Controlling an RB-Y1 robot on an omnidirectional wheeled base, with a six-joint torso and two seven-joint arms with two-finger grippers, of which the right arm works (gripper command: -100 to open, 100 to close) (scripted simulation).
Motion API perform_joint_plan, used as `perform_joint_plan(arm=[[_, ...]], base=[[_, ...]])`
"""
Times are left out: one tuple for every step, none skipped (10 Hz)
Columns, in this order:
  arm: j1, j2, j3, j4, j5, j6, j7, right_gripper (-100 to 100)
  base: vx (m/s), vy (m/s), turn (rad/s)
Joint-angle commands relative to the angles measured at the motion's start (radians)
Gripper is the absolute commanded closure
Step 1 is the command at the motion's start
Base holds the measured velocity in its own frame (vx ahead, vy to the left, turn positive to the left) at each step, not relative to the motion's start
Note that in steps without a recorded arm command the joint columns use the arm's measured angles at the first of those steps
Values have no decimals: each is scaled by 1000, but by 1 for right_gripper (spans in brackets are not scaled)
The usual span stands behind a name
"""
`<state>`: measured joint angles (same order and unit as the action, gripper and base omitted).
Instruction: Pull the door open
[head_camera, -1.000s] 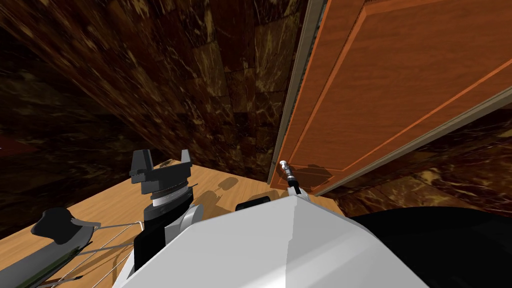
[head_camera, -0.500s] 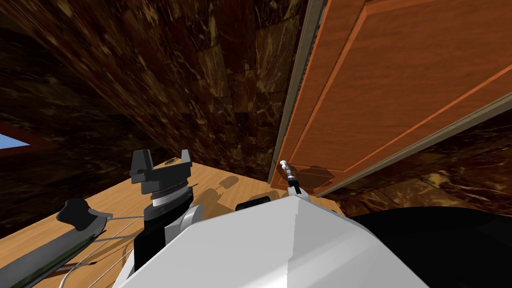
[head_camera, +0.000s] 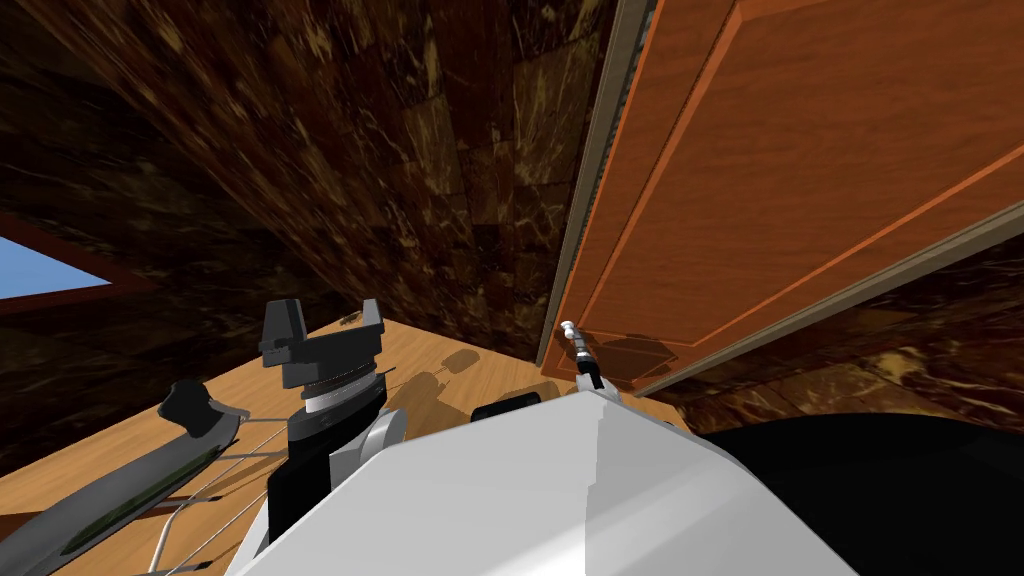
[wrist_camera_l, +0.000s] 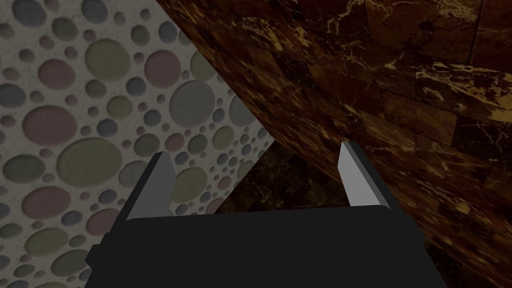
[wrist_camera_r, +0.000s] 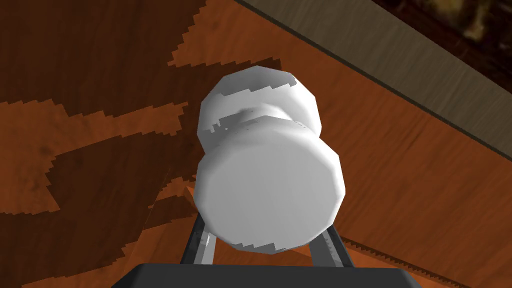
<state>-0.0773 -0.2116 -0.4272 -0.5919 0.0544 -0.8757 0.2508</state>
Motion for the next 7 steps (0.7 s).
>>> perform_joint_plan(arm=[[-10, 10, 12, 13, -11, -2, -50, 100], [-11, 8, 15, 15, -24, -2, -76, 100], [-11, 8, 15, 15, -24, -2, -91, 100], [-11, 6, 18, 16, -37, -2, -125, 100], [-11, 6, 18, 16, -37, -2, -132, 100], [-11, 4, 21, 18, -50, -2, -172, 100], [-11, 2, 24, 20, -64, -2, -198, 100]], base=[[-27, -8, 49], [-34, -15, 65], [-32, -15, 43], [-33, -9, 64], [-24, -9, 22], [-31, -7, 72], [-48, -20, 65]])
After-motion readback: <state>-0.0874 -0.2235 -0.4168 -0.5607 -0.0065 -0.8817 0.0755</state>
